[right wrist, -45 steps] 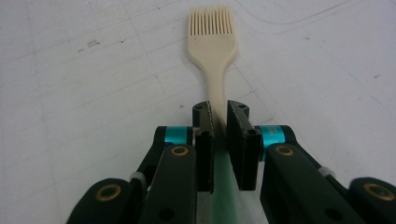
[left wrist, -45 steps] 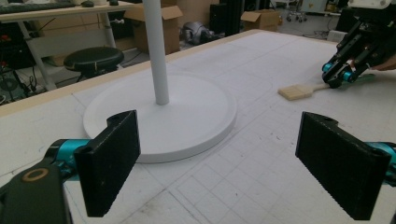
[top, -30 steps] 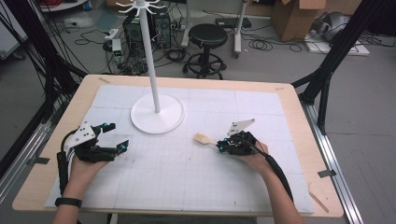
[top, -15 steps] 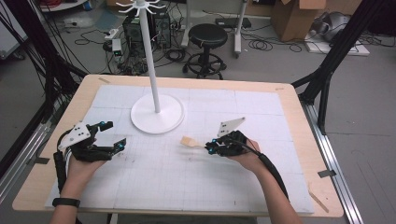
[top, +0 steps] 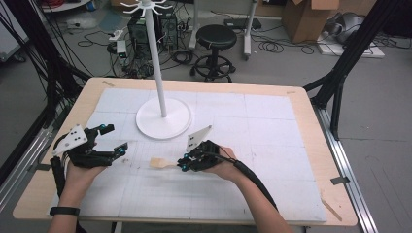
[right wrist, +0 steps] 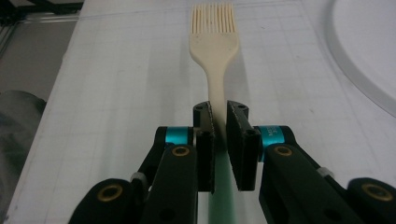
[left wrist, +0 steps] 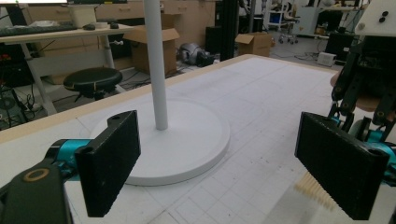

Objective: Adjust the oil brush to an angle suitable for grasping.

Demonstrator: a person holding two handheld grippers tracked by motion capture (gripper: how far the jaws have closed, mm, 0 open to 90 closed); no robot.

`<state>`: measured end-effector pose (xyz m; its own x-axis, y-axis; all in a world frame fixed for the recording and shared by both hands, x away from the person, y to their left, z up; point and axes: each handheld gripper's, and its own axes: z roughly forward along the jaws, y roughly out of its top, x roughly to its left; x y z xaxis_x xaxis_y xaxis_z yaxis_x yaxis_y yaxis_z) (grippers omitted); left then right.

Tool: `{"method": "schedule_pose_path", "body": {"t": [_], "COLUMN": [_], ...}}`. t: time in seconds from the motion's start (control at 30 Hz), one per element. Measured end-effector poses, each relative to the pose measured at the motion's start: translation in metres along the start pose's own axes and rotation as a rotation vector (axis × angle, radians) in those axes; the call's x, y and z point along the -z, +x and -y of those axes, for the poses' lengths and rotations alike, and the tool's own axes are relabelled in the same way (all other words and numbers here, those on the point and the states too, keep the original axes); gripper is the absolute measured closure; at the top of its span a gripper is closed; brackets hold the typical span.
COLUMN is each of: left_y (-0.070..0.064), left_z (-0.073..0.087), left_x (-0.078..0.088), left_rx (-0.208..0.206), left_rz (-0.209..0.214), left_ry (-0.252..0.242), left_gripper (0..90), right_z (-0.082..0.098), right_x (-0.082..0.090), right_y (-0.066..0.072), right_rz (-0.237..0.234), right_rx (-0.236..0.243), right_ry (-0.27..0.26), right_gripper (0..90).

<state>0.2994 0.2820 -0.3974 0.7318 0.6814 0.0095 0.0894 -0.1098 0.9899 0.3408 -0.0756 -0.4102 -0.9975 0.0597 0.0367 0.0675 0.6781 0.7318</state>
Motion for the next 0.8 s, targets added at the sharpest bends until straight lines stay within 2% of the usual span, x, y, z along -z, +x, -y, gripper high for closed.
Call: {"method": "schedule_pose_path", "body": {"t": [0.2,0.37,0.8], "left_y": [-0.001,-0.001,-0.003], "left_z": [0.0,0.0,0.001], "left_x": [-0.001,-0.002,-0.004], "left_rx": [-0.001,0.001,-0.003], "left_rz": [0.005,0.009,0.018], "left_ry": [0.004,0.003,0.018], "left_gripper": [14.8,14.8,14.9], "right_z": [-0.008,-0.013,-0.014], "right_x": [-0.023,-0.035,-0.046], "right_y": [0.003,0.006,0.01], "right_rz": [-0.036,-0.065,-0.092], "right_rx": [0.016,0.032,0.052], "right_ry": [0.012,0.024,0.055], "right_gripper": [82.6,82.5,82.2]}}
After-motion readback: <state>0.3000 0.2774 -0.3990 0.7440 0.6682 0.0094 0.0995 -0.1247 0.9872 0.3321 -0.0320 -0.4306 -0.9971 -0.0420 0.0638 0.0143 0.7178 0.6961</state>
